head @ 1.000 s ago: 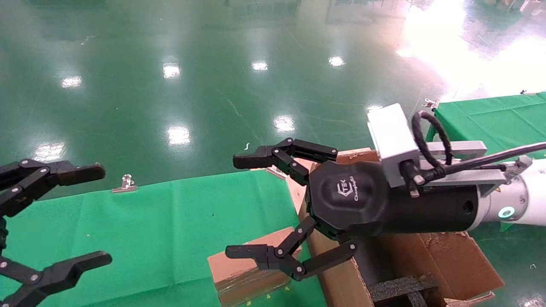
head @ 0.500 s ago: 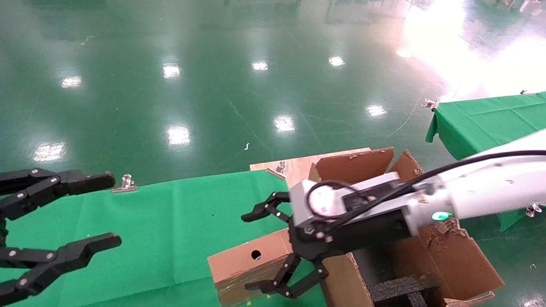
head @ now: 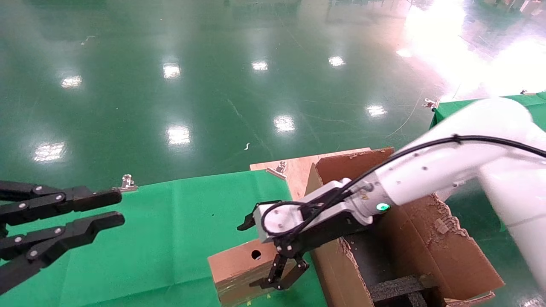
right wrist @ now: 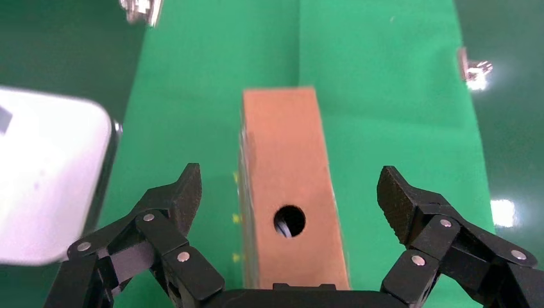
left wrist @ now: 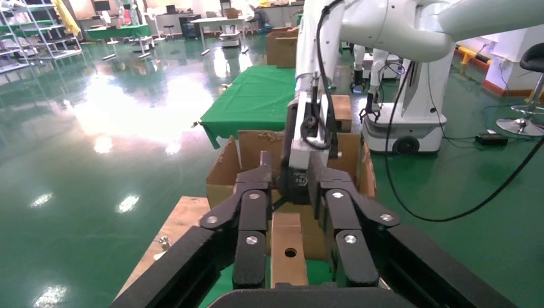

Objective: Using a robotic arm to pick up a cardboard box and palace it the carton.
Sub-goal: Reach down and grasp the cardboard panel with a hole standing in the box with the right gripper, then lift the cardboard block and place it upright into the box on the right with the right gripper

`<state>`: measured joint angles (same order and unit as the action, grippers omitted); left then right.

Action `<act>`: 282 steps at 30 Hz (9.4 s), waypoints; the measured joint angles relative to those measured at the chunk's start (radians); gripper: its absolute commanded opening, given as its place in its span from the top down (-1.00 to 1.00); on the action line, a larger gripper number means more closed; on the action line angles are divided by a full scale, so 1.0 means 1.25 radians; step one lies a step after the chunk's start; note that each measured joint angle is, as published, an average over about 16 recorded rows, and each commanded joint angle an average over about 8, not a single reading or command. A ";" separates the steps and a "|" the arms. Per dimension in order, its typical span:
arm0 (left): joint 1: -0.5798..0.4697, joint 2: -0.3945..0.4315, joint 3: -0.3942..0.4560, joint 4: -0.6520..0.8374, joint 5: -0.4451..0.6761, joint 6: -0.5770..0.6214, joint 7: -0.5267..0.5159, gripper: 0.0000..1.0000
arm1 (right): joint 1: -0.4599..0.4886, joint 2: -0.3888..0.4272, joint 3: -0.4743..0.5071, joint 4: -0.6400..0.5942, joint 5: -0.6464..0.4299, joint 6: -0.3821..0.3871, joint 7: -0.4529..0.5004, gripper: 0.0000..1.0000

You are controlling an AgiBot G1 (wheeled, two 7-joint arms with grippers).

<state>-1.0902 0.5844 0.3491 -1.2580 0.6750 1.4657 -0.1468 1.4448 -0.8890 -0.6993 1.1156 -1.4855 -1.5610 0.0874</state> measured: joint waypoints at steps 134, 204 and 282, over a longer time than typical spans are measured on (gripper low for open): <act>0.000 0.000 0.000 0.001 -0.001 -0.001 0.001 -1.00 | 0.469 0.516 -0.497 -0.092 0.165 0.072 0.000 1.00; 0.000 -0.001 0.001 0.001 -0.002 -0.001 0.001 -1.00 | 0.153 0.550 -0.649 -0.131 0.356 0.584 0.607 1.00; 0.000 -0.001 0.001 0.002 -0.002 -0.001 0.001 -1.00 | -0.016 0.196 -0.636 -0.610 0.484 0.592 0.366 -1.00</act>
<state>-1.0899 0.5835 0.3503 -1.2559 0.6724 1.4638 -0.1454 1.4244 -0.6439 -1.4939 0.3534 -0.8804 -0.8206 0.5443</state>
